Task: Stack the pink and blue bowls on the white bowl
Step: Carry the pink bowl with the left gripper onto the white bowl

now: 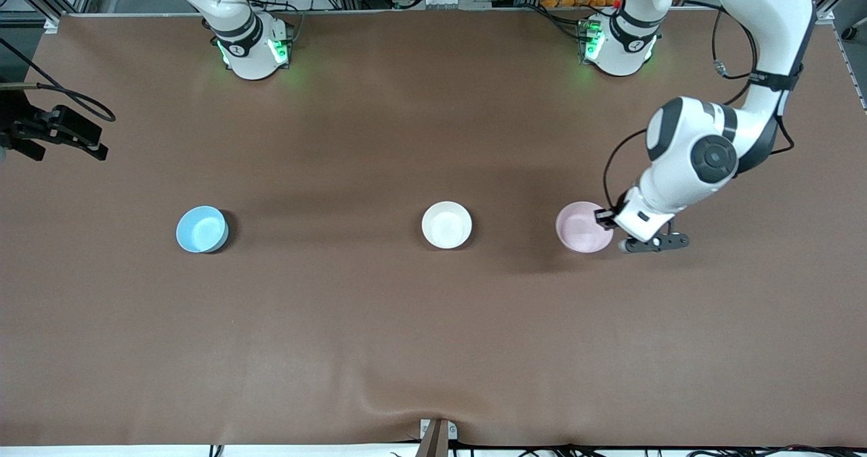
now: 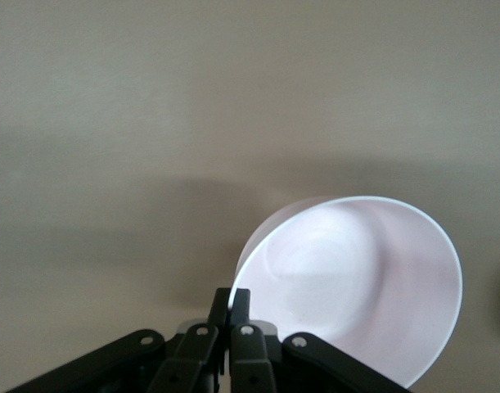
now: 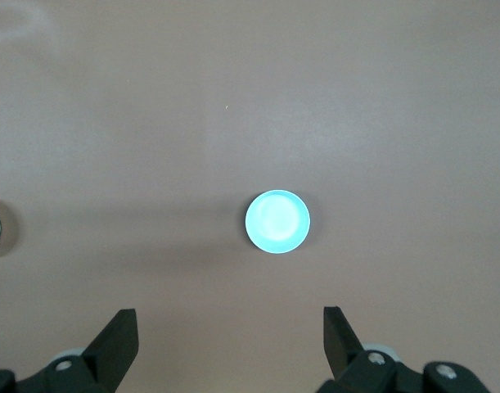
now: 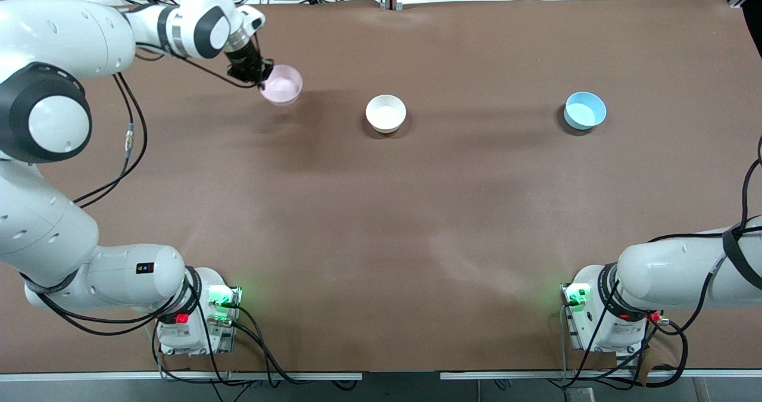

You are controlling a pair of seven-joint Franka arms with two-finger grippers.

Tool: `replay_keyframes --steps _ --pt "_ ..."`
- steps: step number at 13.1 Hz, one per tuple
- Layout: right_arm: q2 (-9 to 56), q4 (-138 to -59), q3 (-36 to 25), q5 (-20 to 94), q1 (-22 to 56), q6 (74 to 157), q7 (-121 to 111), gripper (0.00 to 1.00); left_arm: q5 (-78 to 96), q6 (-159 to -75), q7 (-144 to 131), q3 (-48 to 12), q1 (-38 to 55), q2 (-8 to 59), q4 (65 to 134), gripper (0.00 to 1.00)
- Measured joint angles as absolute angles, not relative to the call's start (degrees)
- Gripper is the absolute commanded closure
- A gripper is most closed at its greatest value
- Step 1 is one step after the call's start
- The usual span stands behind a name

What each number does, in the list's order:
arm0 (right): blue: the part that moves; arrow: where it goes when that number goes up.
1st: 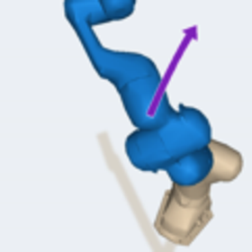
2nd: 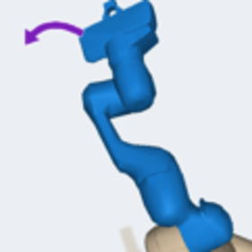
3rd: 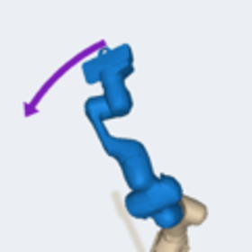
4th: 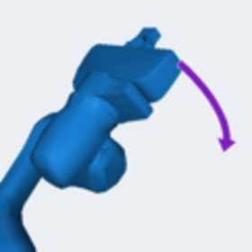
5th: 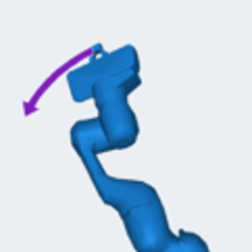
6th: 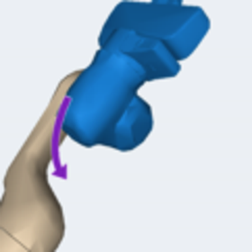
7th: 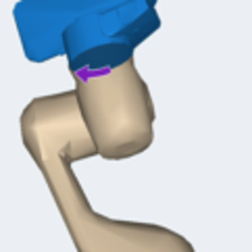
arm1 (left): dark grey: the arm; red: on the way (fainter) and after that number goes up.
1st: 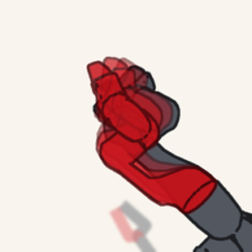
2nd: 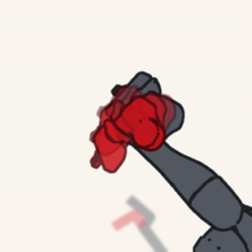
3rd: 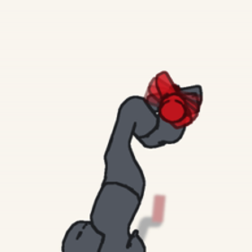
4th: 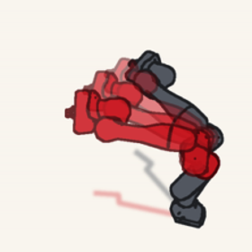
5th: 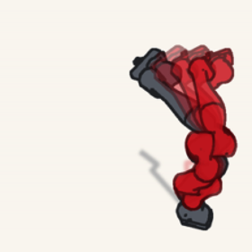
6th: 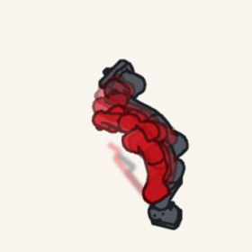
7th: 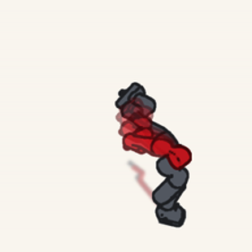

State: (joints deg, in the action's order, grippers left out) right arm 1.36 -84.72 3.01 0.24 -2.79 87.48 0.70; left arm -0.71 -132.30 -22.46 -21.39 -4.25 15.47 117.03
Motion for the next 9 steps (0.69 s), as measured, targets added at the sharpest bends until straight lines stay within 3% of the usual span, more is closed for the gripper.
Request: replay_keyframes --steps 4,9 --pt "1.36 -84.72 3.01 0.24 -2.80 87.48 0.70 0.00 -0.65 -131.97 -29.10 -26.84 -2.61 18.03 110.63 1.00" --pt "1.37 -84.72 3.01 0.25 -2.80 87.47 0.70 0.00 -0.63 -131.96 -37.60 -27.18 3.63 24.37 102.29 1.00"
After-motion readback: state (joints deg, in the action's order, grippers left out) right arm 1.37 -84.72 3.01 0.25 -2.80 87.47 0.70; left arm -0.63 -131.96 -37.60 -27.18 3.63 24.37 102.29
